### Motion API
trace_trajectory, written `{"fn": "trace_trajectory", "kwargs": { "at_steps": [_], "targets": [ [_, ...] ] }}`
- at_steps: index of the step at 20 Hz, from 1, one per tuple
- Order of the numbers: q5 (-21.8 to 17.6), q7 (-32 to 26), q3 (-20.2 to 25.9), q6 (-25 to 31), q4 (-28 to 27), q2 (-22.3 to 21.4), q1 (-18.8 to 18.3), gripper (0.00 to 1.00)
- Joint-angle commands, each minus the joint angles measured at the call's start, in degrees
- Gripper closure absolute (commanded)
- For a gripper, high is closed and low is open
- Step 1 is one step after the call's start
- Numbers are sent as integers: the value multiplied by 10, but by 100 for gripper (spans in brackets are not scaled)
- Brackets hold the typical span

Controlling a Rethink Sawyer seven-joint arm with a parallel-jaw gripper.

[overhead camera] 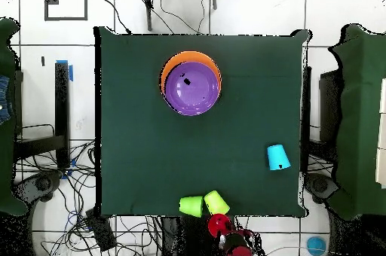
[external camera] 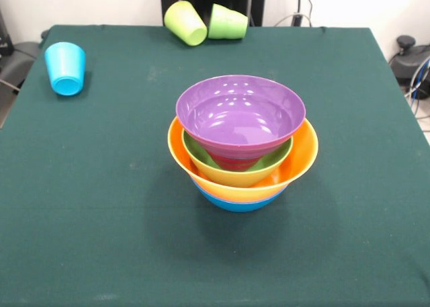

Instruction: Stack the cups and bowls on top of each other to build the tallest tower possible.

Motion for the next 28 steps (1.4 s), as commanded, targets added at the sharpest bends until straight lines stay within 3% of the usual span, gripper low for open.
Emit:
{"fn": "trace_trajectory", "kwargs": {
  "at_steps": [1,4,8,18,28],
  "targets": [
    [121,-2,188,144,7,-75,-19,100],
    [198,-28,238,218,-20,-97,-16,100],
    [262,-29,261,288,-72,-99,10,100],
    [313,-23,265,406,-161,-90,58,100],
    [319,14,237,446,-218,-65,84,100]
  ]
}}
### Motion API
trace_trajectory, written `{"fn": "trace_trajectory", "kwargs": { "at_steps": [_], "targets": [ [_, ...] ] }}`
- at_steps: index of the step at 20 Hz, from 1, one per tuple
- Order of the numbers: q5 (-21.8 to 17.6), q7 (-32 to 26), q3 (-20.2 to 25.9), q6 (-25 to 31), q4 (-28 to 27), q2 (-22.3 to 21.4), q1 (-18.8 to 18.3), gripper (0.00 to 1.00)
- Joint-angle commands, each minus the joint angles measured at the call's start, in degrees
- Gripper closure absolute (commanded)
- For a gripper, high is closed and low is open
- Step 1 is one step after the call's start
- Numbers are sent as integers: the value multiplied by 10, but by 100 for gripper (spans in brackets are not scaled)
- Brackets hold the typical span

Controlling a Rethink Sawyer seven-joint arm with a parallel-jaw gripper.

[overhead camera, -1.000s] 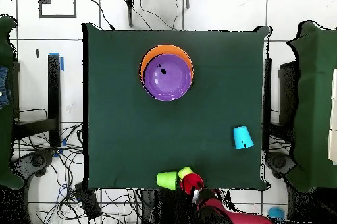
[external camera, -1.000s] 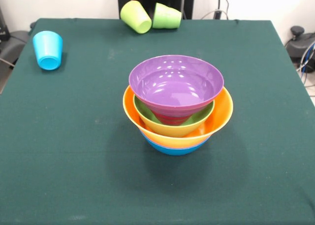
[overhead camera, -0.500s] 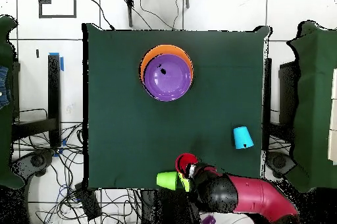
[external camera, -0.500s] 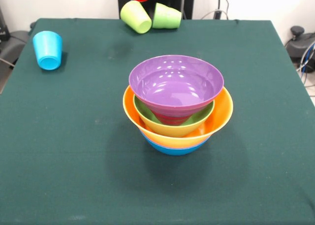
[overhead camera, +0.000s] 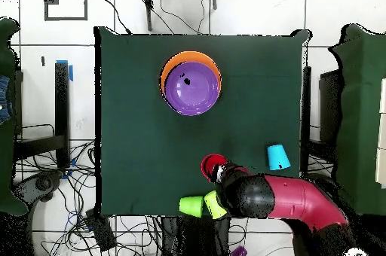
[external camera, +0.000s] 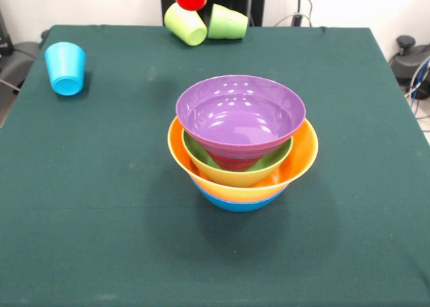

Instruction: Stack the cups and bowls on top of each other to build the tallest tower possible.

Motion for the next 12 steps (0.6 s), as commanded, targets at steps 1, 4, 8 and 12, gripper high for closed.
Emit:
{"fn": "trace_trajectory", "kwargs": {
  "at_steps": [1,4,8,12],
  "targets": [
    [18,14,9,80,-71,40,36,100],
    [27,19,-1,98,-68,37,30,100],
    [43,4,1,123,-63,39,11,100],
    [64,19,-9,157,-58,36,8,100]
  ]
}}
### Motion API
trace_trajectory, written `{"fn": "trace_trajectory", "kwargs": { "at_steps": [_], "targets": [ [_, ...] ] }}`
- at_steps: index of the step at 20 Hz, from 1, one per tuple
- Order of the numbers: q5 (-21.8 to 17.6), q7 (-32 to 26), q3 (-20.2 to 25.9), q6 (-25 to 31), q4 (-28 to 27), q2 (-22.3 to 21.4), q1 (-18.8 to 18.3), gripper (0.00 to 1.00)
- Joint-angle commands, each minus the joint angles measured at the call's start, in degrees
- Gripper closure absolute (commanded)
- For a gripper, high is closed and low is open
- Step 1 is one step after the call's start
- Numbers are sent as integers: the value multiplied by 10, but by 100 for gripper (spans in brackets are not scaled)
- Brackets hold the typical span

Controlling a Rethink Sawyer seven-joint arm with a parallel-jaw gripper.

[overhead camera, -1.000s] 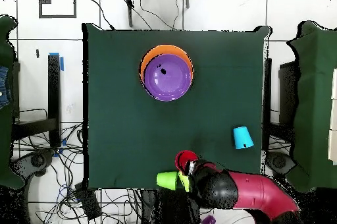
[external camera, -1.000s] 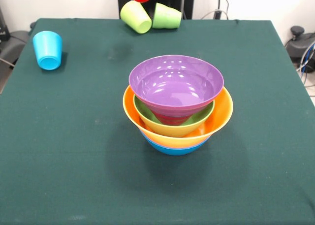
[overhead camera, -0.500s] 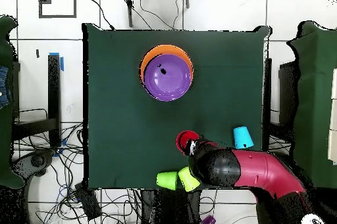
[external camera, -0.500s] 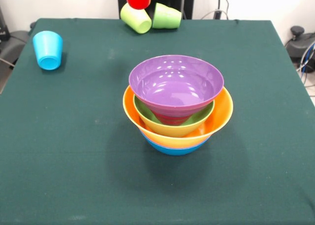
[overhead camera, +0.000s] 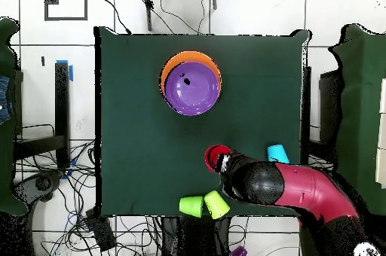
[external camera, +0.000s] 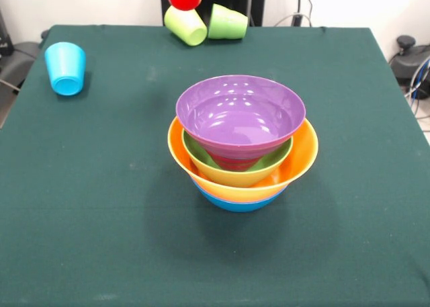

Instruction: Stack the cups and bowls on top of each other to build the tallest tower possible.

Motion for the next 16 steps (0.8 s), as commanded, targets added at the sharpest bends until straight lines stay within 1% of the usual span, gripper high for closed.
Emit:
{"fn": "trace_trajectory", "kwargs": {
  "at_steps": [1,4,8,12,15,16],
  "targets": [
    [35,19,-8,102,-12,35,5,100],
    [46,18,-4,90,5,38,1,100],
    [42,30,-16,85,13,35,4,100],
    [33,21,-26,77,20,24,-9,100],
    [9,-19,-13,46,29,20,-27,100],
    [-4,-42,-2,26,34,18,-39,100]
  ]
}}
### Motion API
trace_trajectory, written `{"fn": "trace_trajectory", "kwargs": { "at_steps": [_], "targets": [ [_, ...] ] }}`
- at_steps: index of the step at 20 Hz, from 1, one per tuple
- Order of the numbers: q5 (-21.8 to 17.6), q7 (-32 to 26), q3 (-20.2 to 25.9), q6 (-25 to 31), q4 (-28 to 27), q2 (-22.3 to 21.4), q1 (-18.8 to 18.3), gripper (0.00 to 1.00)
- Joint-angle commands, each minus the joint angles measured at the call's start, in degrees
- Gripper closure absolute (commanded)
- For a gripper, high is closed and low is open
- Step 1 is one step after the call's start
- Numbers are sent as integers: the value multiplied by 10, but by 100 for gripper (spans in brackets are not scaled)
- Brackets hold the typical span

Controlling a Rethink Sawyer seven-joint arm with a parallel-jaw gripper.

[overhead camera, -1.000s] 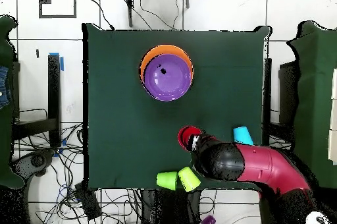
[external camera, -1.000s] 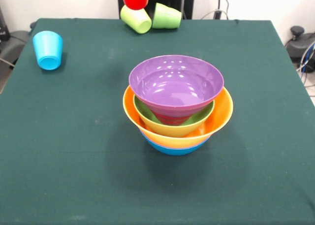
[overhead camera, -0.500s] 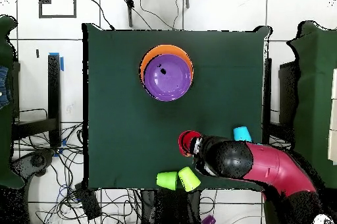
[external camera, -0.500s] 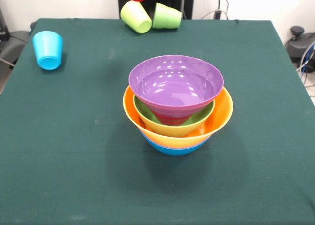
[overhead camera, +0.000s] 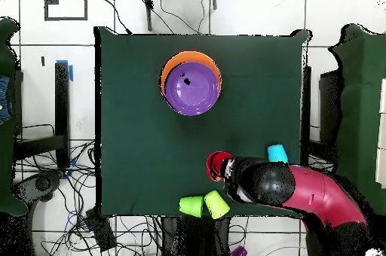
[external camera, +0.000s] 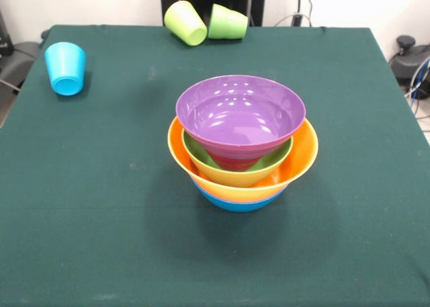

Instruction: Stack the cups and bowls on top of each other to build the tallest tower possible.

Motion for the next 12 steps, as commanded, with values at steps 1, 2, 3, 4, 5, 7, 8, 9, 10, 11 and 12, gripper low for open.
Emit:
{"fn": "trace_trajectory", "kwargs": {
  "at_steps": [1,2,3,4,5,7,8,9,10,11,12],
  "targets": [
    [-34,-46,8,-26,36,15,-29,100],
    [-40,-44,6,-30,35,14,-30,100],
    [-44,-42,5,-35,35,13,-31,100],
    [-53,-44,9,-51,36,15,-33,100],
    [-73,-53,18,-88,38,18,-39,100],
    [-110,-68,34,-156,44,20,-53,100],
    [-127,-71,46,-203,55,9,-68,100],
    [-126,-69,52,-217,68,1,-80,100],
    [-114,-61,56,-220,97,-8,-103,100],
    [-118,-56,55,-220,113,-15,-113,100],
    [-142,-62,49,-225,133,-35,-121,100]
  ]
}}
